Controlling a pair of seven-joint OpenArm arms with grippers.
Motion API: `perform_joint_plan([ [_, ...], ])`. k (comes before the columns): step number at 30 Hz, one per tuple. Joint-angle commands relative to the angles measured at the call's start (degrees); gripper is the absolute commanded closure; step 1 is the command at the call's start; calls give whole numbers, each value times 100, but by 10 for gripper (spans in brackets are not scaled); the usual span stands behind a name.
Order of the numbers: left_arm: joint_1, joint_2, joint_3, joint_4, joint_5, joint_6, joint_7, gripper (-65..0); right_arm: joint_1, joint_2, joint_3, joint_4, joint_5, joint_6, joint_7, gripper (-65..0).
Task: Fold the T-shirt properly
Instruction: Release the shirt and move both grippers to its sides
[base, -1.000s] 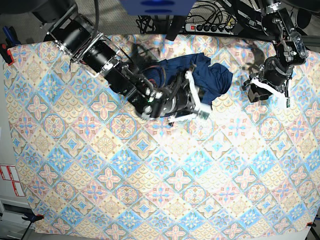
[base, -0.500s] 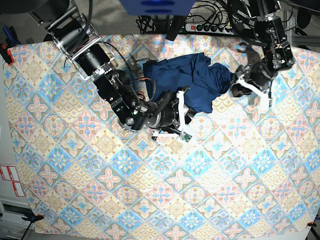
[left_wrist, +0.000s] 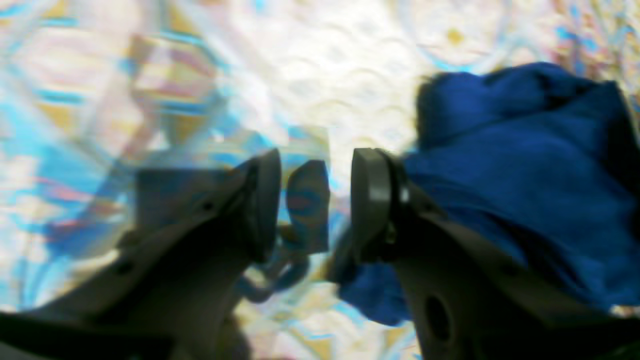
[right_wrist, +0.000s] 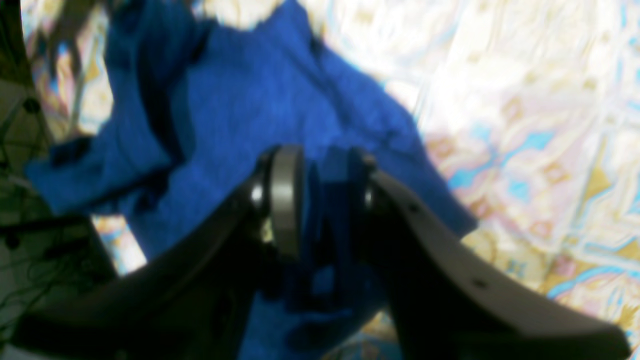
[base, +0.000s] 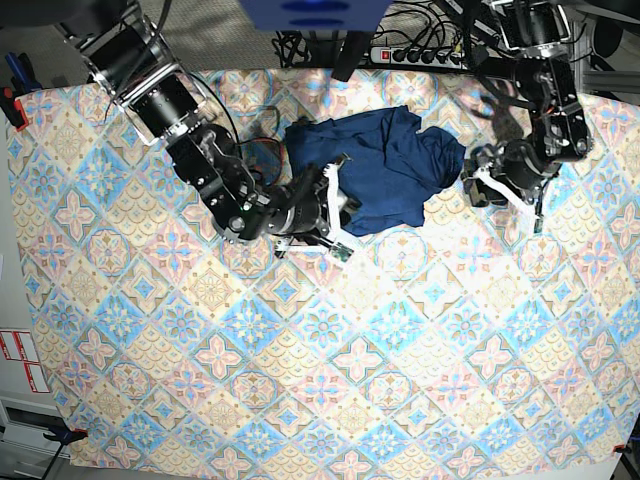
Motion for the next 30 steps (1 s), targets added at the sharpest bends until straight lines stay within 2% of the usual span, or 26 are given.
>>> perform_joint_plan([
  [1,-151,-131,-4,114,-103,-27,-104,-222,121,-22,48,147,88,15,137,-149],
  [5,-248,-386,-4,114,-103,-27,-87,-222,-46,66,619,147,88,6,110,-149],
  [8,-239,-492,58,97,-85,-27,-78,-222,-266,66,1437,147,88,6,75,-149],
  [12,-231,-800,717,97,-85,-36,-104,-222,-609,66,2307,138,88,6,75,-149],
  [15,-239,-940,1131,97,-85,-36,-113,-222,-864,66,2562,138,88,6,75,-149],
  [21,-274,-940,1298,97,-59,-27,-113,-222,-1233,66,2878,147,88,6,93,-149],
  [26,-266,-879,1306,97,504,-27,-87,-222,-1383,66,3283,332,88,6,84,-149],
  [30,-239,-615,1306,97,847,-27,-78,-222,-1383,66,3379,631,88,6,75,-149],
])
